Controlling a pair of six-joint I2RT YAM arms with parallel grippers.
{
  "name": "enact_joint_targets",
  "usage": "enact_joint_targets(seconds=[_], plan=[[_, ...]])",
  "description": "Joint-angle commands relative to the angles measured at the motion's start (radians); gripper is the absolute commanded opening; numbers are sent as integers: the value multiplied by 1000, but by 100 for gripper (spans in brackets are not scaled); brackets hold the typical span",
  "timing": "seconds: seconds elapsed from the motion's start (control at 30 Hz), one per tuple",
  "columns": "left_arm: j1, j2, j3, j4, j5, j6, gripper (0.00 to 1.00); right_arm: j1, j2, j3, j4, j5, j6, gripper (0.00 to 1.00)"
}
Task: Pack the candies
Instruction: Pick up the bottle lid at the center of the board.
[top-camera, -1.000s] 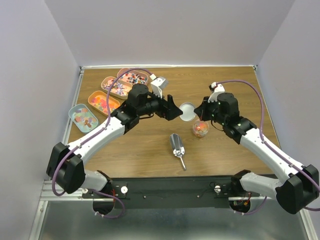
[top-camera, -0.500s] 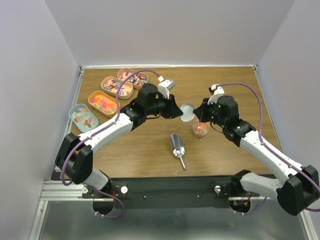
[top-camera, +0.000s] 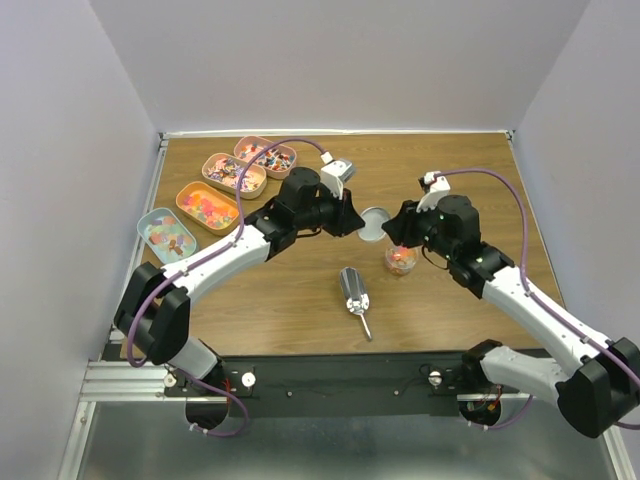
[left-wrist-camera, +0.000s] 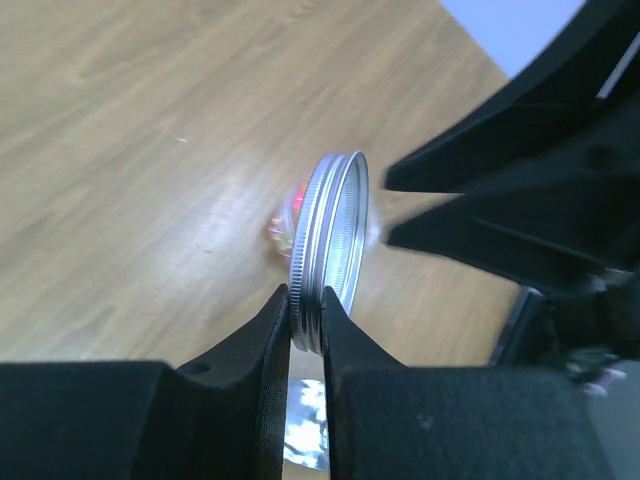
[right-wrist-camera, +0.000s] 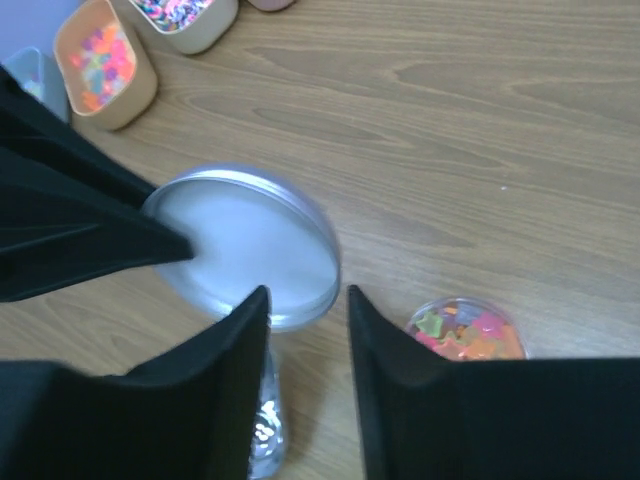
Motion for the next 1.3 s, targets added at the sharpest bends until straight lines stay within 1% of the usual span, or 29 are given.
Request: enact_joint_targets(seconds=[0.0,0.03,0.07,0.1,0.17,0.2,0.27,0.3,0.33,0.37,0.43,0.47,0.5,0.57,0.6,0.7,0.83,0.9,0.93,1.0,1.03,1.07,1.13,1.27], plan=[[-13,-42,16,3,-194,234,0,13,-46,21,-60,-23,15,57],[-13,-44,10,12,-216,263,0,13,-55,44,-84,-13,21,61],[-14,-49,4,24,-252,330,0,13,-59,55,-135,-6,23,65],[-22,-50,-6,41,-272,361,0,13,-62,67,-160,7,32,71],[-37,-68,-49,115,-315,438,0,12,-62,113,-241,31,55,76],[-45,-75,-68,144,-363,501,0,12,-58,129,-267,60,76,82],[-69,-93,-125,242,-398,547,0,7,-47,178,-345,76,96,84],[-75,-98,-145,277,-436,585,0,3,-32,195,-374,136,122,89],[-89,-102,-180,343,-446,599,0,-7,-23,213,-403,160,136,93],[-95,-104,-194,369,-455,613,0,-40,-9,242,-463,180,150,96],[-109,-93,-199,396,-472,639,0,-106,26,259,-505,145,162,97],[-126,-84,-199,403,-477,647,0,-195,34,261,-519,98,162,97],[-135,-82,-202,412,-493,659,0,-241,40,252,-519,-49,165,97],[-170,-90,-223,454,-516,696,0,-336,59,247,-513,-178,173,97],[-180,-95,-236,469,-536,710,0,-347,69,255,-513,-259,188,97],[-215,-118,-277,520,-565,750,0,-364,99,281,-510,-366,237,97],[-255,-122,-319,563,-628,802,0,-392,120,324,-485,-452,343,98],[-270,-121,-328,581,-667,825,0,-396,128,328,-447,-514,395,99],[-284,-121,-335,599,-677,831,0,-398,128,324,-425,-539,464,99],[-296,-113,-337,612,-702,842,0,-396,125,270,-324,-614,553,99],[-310,-110,-336,623,-710,852,0,-396,122,246,-291,-622,634,98],[-316,-102,-334,629,-716,860,0,-396,117,229,-254,-621,667,98],[-327,-90,-326,641,-734,878,0,-396,94,184,-233,-607,728,99],[-341,-62,-313,655,-756,888,0,-395,50,144,-211,-598,797,98]])
